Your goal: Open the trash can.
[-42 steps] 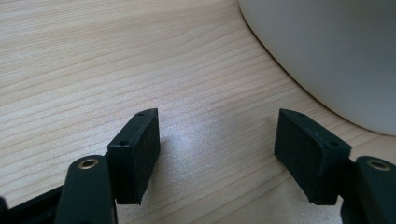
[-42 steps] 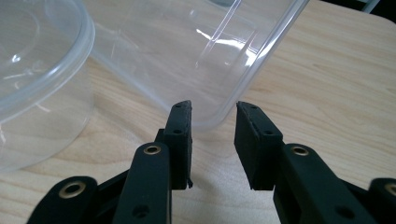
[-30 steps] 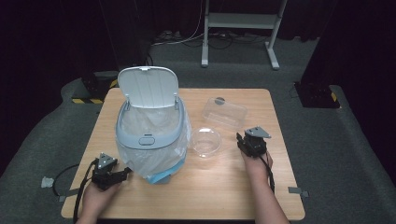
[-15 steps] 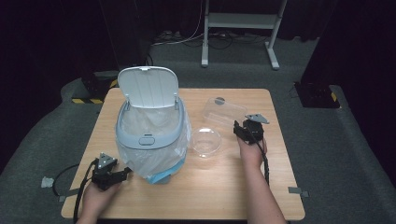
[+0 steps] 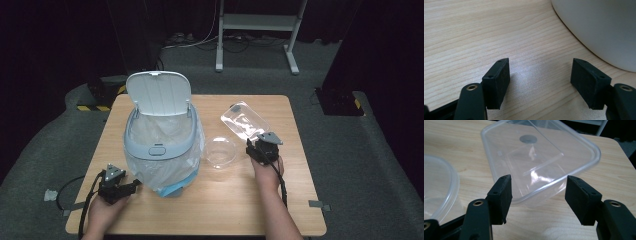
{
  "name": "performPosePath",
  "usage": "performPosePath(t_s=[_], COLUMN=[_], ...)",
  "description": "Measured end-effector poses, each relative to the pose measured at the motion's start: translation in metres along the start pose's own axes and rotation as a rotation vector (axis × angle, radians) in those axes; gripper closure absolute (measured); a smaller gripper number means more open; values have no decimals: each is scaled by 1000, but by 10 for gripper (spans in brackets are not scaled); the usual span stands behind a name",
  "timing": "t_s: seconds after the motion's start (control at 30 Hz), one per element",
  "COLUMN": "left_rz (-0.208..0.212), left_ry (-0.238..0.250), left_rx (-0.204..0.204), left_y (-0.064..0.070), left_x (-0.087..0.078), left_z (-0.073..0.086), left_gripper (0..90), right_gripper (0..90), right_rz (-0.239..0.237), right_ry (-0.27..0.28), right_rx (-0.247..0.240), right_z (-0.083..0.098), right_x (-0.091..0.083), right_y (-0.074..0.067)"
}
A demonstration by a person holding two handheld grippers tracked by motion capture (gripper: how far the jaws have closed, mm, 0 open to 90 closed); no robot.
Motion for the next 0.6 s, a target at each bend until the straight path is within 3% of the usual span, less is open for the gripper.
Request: performPosePath(t_s=[0.23, 0.37, 0.6], left_rz=[1, 1, 1], left_ry=[0, 0, -1], left_rx=[0, 0, 1], left_y=[0, 0, 0], left_x=[0, 0, 0], left_z=[0, 0, 0], left_gripper=[317, 317, 316], right_gripper=[387, 394, 458], right_rz=[6, 1, -34], right_ry=[-27, -41, -20], right_rx=[-36, -33, -30], right_z=[17, 23, 23], right_x=[-3, -1, -6], right_y=[-6, -7, -9])
Point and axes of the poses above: each handheld gripper's, and its own axes: x roughly forward along the jaws, z roughly out of its underside, y roughly to its right, the point moved 5 cm from there along x, roughly forward along the jaws, and after that the axes turned 10 degrees about z, right-handed, at the moved point
